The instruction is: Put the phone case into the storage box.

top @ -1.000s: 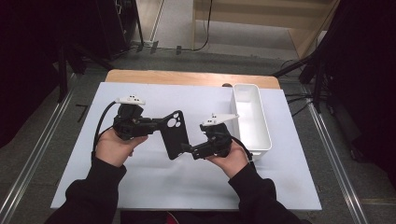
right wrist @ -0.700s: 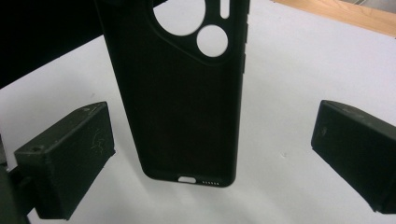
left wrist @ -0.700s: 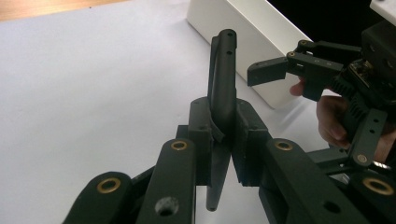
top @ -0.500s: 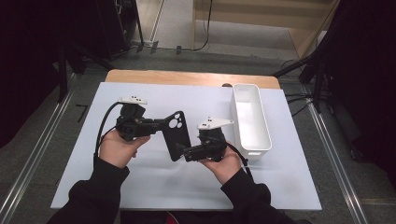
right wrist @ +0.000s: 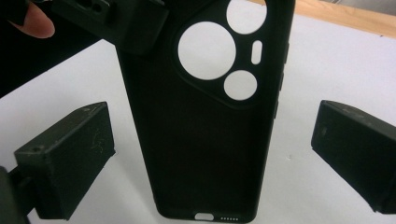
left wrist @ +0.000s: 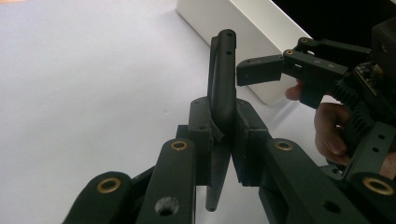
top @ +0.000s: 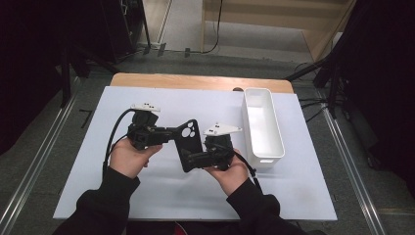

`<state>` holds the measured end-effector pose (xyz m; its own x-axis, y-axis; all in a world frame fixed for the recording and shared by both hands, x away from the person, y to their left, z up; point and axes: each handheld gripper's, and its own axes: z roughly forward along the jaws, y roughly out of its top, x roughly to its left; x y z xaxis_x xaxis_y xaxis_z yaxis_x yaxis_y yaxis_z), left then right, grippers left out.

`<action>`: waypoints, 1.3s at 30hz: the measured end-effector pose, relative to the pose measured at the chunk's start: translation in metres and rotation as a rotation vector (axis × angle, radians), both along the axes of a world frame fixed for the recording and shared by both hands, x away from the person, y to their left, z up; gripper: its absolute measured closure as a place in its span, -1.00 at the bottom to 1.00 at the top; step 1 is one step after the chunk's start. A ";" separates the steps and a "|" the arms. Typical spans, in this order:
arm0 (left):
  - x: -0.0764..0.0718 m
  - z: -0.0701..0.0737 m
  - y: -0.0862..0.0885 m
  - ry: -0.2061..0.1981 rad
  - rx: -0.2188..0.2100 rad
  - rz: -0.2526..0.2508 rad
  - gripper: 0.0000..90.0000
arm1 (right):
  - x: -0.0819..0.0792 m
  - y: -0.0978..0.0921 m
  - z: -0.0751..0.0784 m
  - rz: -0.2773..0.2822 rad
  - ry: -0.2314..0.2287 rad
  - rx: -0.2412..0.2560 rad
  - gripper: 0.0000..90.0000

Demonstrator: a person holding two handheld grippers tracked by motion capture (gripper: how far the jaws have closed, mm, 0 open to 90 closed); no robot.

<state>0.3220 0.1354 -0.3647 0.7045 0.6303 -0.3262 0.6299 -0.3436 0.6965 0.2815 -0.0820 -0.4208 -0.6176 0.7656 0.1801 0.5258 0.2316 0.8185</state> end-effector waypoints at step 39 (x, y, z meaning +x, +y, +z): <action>-0.008 -0.004 -0.020 0.035 -0.027 -0.029 0.75 | 0.002 0.004 0.000 -0.040 -0.021 0.014 -0.76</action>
<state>0.3139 0.1155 -0.3688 0.7105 0.6002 -0.3675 0.6439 -0.3437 0.6836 0.2836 -0.0784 -0.4213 -0.5901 0.7875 0.1780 0.5173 0.1995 0.8322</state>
